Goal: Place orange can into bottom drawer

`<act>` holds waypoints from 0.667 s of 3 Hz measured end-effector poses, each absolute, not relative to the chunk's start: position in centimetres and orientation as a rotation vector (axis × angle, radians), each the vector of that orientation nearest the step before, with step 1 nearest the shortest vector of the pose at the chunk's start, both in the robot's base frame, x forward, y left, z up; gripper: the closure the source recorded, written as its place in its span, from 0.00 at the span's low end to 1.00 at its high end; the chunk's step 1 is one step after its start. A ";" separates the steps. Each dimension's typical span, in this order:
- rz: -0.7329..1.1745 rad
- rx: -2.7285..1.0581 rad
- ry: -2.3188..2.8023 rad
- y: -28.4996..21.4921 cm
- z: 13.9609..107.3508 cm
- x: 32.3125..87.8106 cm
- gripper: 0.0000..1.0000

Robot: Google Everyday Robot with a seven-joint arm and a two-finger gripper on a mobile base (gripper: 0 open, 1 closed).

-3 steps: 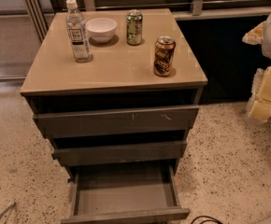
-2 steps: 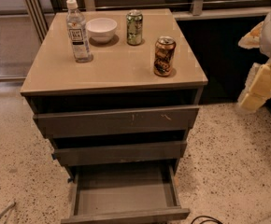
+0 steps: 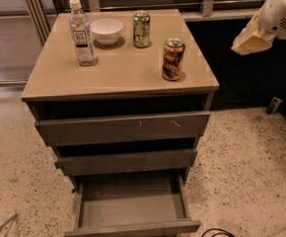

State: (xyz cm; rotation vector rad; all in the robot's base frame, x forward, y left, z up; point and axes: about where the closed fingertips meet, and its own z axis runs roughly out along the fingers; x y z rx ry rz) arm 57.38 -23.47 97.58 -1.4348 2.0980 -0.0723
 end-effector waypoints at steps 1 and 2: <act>-0.029 -1.323 1.997 -24.1 98.6 62.6 0.95; -0.020 -1.300 1.975 -24.1 99.1 63.8 1.00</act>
Offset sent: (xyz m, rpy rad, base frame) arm 0.0472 -0.0055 0.0095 0.1026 -0.0907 -0.0120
